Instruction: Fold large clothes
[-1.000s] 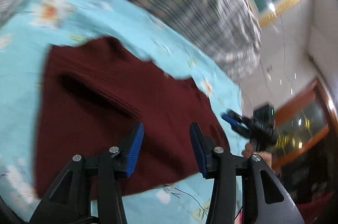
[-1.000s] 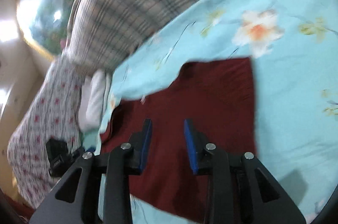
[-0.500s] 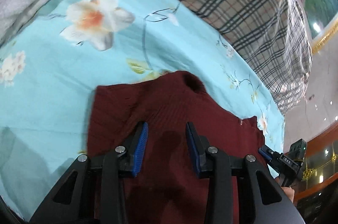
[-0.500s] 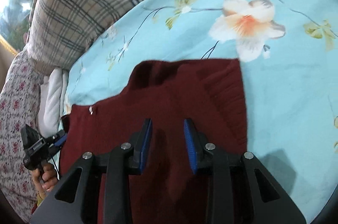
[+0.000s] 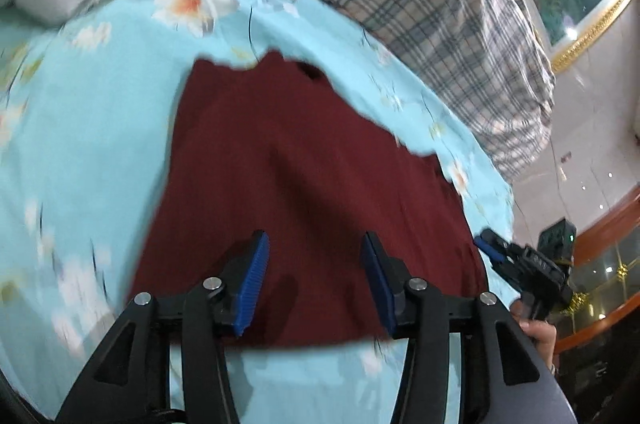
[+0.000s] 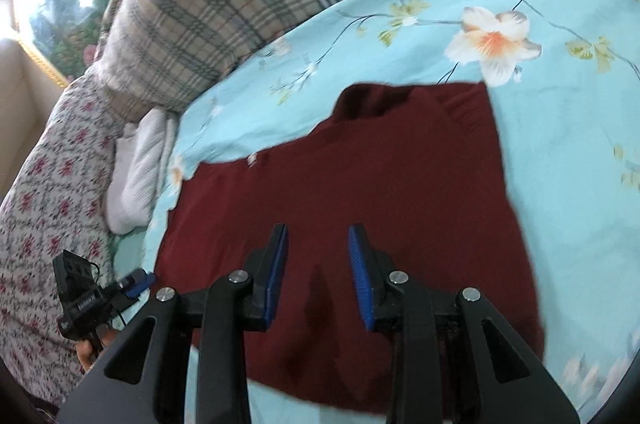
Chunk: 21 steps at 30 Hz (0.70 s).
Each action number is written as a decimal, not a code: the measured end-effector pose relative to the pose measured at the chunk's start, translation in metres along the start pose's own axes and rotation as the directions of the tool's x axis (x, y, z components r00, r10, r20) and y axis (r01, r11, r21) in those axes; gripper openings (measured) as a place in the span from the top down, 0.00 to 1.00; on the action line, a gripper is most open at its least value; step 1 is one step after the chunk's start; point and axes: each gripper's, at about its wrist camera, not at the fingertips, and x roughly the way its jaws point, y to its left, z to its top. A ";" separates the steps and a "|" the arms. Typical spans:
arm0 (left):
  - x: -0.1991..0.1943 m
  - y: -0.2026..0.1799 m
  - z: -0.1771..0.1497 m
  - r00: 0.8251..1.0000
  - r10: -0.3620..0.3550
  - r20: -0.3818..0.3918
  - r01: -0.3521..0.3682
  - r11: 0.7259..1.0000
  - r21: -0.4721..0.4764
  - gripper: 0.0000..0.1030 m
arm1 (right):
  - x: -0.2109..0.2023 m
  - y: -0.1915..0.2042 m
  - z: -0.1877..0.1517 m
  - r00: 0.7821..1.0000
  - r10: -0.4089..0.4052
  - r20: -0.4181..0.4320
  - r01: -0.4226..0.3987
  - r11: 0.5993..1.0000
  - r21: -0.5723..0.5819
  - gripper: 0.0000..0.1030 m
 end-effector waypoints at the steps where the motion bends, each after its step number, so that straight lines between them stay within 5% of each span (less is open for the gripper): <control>1: -0.003 0.000 -0.010 1.000 -0.005 -0.013 0.005 1.000 -0.008 0.50 | -0.002 0.004 -0.008 1.000 0.012 -0.001 -0.012 1.000 -0.003 0.69; 9: -0.009 0.012 -0.062 0.998 -0.027 -0.052 0.021 0.995 -0.102 0.32 | -0.005 0.015 -0.059 0.997 0.069 -0.022 -0.068 0.997 0.036 0.69; 15: 0.008 0.035 -0.063 0.999 -0.051 -0.002 0.049 0.964 -0.261 0.25 | -0.003 0.020 -0.076 0.996 0.079 -0.045 -0.077 0.996 0.047 0.69; 21: 0.019 0.043 -0.041 0.996 -0.024 0.090 0.053 0.944 -0.324 0.24 | 0.001 0.032 -0.074 0.995 0.086 -0.056 -0.085 0.996 0.016 0.70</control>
